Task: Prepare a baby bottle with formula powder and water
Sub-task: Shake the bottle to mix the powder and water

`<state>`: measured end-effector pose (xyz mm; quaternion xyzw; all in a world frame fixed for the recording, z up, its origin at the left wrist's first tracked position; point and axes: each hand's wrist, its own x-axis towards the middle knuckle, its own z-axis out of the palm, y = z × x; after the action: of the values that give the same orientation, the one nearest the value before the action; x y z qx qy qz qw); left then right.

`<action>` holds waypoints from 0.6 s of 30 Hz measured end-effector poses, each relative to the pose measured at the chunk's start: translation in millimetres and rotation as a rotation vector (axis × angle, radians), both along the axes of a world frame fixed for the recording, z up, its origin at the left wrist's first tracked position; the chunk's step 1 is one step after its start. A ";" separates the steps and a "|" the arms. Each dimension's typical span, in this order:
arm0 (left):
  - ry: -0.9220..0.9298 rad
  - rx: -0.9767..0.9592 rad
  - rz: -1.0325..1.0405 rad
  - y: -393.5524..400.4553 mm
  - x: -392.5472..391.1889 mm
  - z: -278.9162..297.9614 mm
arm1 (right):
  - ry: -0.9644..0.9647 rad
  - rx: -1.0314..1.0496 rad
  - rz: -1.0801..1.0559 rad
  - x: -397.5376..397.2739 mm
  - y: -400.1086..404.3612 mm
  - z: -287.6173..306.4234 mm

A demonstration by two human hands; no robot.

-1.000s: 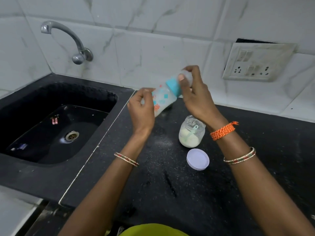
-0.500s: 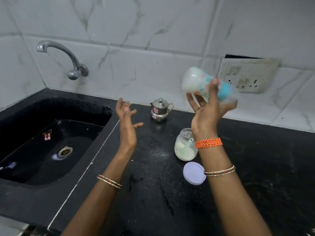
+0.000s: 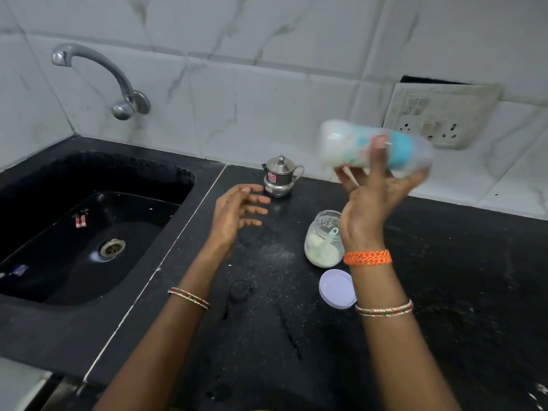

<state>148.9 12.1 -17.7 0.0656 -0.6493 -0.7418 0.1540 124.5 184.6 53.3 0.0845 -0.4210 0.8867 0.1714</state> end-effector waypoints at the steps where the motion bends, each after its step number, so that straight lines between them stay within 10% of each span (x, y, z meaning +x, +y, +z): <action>1: 0.012 0.027 0.000 1.8 1.1 2.5 | -0.012 -0.013 -0.006 -2.2 0.0 1.5; 4: 0.010 0.067 -0.011 9.0 1.4 12.0 | 0.123 0.464 0.273 -0.6 -2.2 0.6; 9: 0.054 0.148 -0.135 6.8 4.6 19.8 | -0.039 -0.036 0.057 -2.9 -5.4 -3.4; 12: 0.007 0.238 -0.180 11.2 6.1 20.4 | 0.040 0.333 0.245 8.1 -8.8 -19.4; 18: -0.036 0.423 -0.374 20.4 16.5 21.9 | 0.081 0.405 0.262 -0.9 -0.3 -17.3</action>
<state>165.5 32.5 4.2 -0.0115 -0.4836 -0.8751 -0.0145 123.6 184.4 36.0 0.2064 -0.5686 0.7946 0.0512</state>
